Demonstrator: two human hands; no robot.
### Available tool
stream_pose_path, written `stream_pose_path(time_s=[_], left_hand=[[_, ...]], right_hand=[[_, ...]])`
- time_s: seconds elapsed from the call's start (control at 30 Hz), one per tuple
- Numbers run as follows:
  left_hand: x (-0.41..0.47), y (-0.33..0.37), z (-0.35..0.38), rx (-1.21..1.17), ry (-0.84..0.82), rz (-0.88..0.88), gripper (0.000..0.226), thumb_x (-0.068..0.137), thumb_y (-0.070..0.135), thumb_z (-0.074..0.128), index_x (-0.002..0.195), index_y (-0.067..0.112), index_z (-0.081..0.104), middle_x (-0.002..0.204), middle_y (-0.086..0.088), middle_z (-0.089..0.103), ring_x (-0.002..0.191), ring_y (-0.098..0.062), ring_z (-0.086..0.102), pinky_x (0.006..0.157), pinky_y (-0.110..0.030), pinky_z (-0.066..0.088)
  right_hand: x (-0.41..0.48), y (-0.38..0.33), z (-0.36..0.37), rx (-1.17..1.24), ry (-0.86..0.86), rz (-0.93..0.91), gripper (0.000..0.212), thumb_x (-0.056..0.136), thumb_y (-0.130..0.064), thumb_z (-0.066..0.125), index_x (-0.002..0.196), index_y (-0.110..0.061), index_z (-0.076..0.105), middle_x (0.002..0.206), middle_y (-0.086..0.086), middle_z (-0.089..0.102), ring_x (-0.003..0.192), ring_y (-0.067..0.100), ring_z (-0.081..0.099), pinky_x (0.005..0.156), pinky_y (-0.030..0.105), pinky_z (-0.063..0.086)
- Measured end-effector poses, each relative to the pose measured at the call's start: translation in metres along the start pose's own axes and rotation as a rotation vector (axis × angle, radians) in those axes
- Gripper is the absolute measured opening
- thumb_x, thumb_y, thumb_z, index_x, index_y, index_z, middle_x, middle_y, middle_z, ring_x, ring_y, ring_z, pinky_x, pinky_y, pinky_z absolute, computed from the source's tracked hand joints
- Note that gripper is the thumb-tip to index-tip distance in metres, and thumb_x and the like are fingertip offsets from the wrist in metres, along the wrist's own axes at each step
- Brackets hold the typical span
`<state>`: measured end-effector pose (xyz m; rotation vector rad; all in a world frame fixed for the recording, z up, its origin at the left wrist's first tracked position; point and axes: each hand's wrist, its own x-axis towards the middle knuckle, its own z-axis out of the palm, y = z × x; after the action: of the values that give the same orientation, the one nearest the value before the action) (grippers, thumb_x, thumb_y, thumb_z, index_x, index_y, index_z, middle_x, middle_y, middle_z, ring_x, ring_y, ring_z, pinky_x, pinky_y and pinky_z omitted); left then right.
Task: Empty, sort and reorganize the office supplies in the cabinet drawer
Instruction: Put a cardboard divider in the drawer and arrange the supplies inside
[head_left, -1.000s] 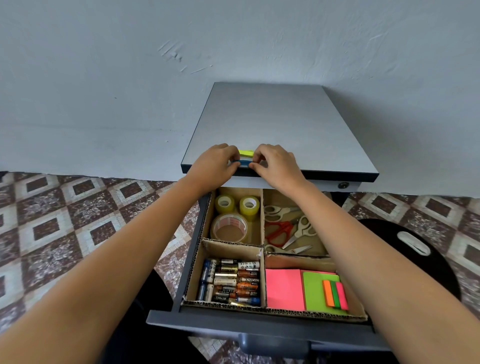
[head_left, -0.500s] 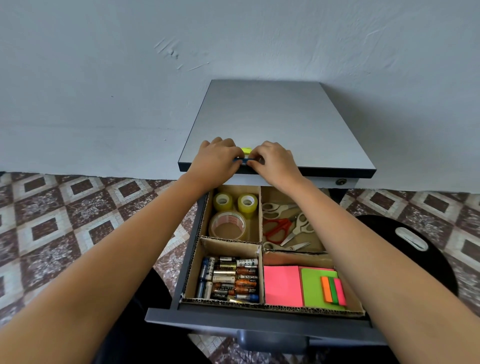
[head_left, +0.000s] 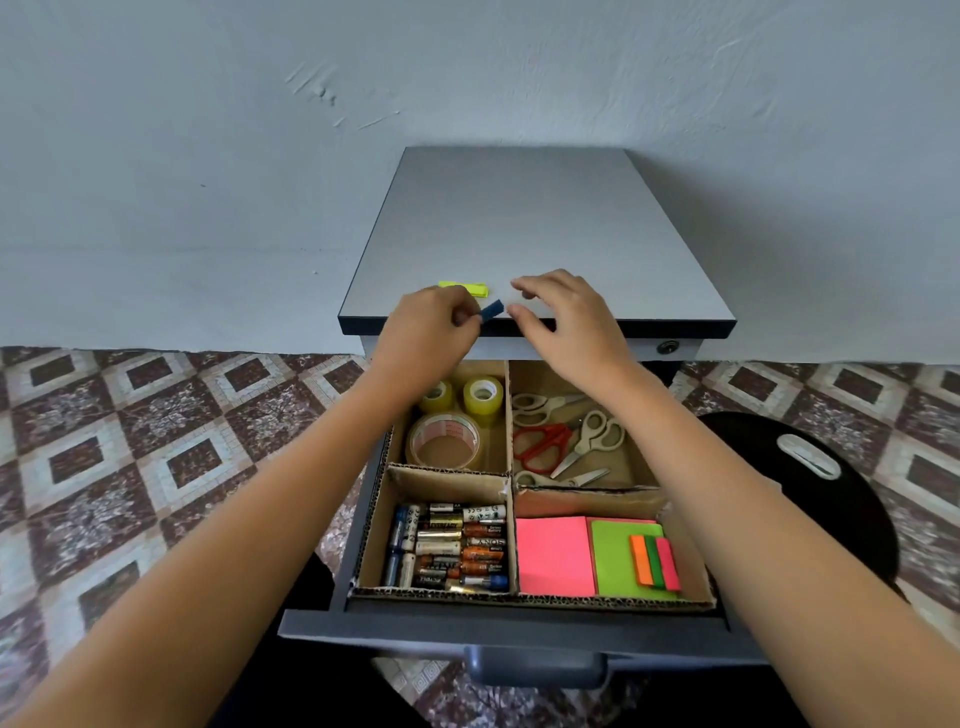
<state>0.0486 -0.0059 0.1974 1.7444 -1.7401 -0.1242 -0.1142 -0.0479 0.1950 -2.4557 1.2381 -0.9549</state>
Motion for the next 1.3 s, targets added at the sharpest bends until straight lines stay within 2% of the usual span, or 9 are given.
stream_pose_path(time_s=[0.07,0.17,0.33,0.4,0.63,0.77,0.87,1.1,1.3], left_hand=[[-0.015,0.011,0.002,-0.156,-0.025,-0.107,0.013,0.089,0.018,0.059,0.096,0.014,0.068,0.079,0.005,0.061,0.073,-0.008,0.055,0.063,-0.013,0.041],[-0.042,0.024,0.010,-0.307,-0.070,-0.215,0.007,0.088,0.018,0.061,0.090,0.018,0.068,0.074,0.009,0.061,0.067,-0.002,0.055,0.061,-0.013,0.044],[-0.080,0.042,0.036,-0.350,-0.172,-0.293,0.007,0.087,0.022,0.061,0.083,0.021,0.066,0.070,0.017,0.058,0.064,0.003,0.052,0.056,-0.007,0.037],[-0.094,0.049,0.049,-0.392,-0.245,-0.316,0.008,0.087,0.022,0.061,0.086,0.018,0.068,0.070,0.015,0.059,0.063,0.002,0.052,0.058,-0.013,0.039],[-0.127,0.071,0.092,-0.419,-0.423,-0.359,0.009,0.086,0.020,0.063,0.079,0.018,0.068,0.058,0.016,0.053,0.055,0.002,0.047,0.051,-0.009,0.032],[-0.130,0.078,0.107,-0.376,-0.511,-0.393,0.008,0.085,0.022,0.063,0.079,0.020,0.067,0.065,0.016,0.055,0.065,-0.003,0.050,0.056,-0.013,0.033],[-0.129,0.081,0.117,-0.345,-0.557,-0.425,0.010,0.085,0.021,0.062,0.083,0.015,0.070,0.074,0.009,0.060,0.076,-0.007,0.055,0.063,-0.015,0.034],[-0.132,0.085,0.133,-0.229,-0.635,-0.454,0.014,0.085,0.017,0.059,0.083,0.013,0.072,0.088,-0.004,0.070,0.090,-0.020,0.064,0.074,-0.023,0.045],[-0.133,0.085,0.141,-0.173,-0.593,-0.454,0.015,0.087,0.019,0.057,0.097,0.013,0.066,0.100,-0.006,0.069,0.096,-0.022,0.062,0.068,-0.019,0.037]], right_hand=[[-0.018,0.006,-0.008,0.006,0.009,0.027,0.038,0.096,-0.027,0.050,0.131,-0.011,0.054,0.127,0.006,0.057,0.122,0.019,0.047,0.100,0.027,0.035],[-0.049,0.019,-0.015,0.008,0.007,0.079,0.039,0.097,-0.025,0.050,0.132,-0.010,0.053,0.131,0.006,0.054,0.125,0.018,0.045,0.100,0.022,0.031],[-0.101,0.046,-0.018,-0.052,-0.044,0.148,0.036,0.095,-0.021,0.052,0.129,-0.008,0.056,0.128,0.007,0.056,0.123,0.019,0.047,0.100,0.020,0.029],[-0.119,0.056,-0.017,-0.071,-0.051,0.165,0.035,0.094,-0.018,0.054,0.127,-0.006,0.058,0.127,0.008,0.057,0.122,0.022,0.048,0.101,0.023,0.030],[-0.162,0.083,-0.012,-0.123,-0.114,0.276,0.041,0.093,-0.021,0.055,0.130,-0.002,0.054,0.137,0.016,0.049,0.131,0.031,0.042,0.107,0.031,0.025],[-0.174,0.089,-0.010,-0.129,-0.170,0.408,0.054,0.098,-0.027,0.047,0.145,-0.007,0.031,0.155,0.009,0.023,0.143,0.021,0.020,0.112,0.025,0.016],[-0.176,0.091,-0.007,-0.079,-0.210,0.507,0.061,0.100,-0.033,0.039,0.150,-0.010,0.014,0.159,0.004,0.010,0.145,0.015,0.010,0.114,0.026,0.014],[-0.177,0.094,-0.006,-0.038,-0.258,0.582,0.062,0.101,-0.038,0.034,0.151,-0.012,0.010,0.159,0.002,0.010,0.145,0.014,0.010,0.114,0.029,0.015],[-0.177,0.093,-0.006,-0.025,-0.253,0.587,0.061,0.101,-0.037,0.034,0.151,-0.012,0.010,0.159,0.002,0.010,0.145,0.015,0.010,0.115,0.032,0.017]])
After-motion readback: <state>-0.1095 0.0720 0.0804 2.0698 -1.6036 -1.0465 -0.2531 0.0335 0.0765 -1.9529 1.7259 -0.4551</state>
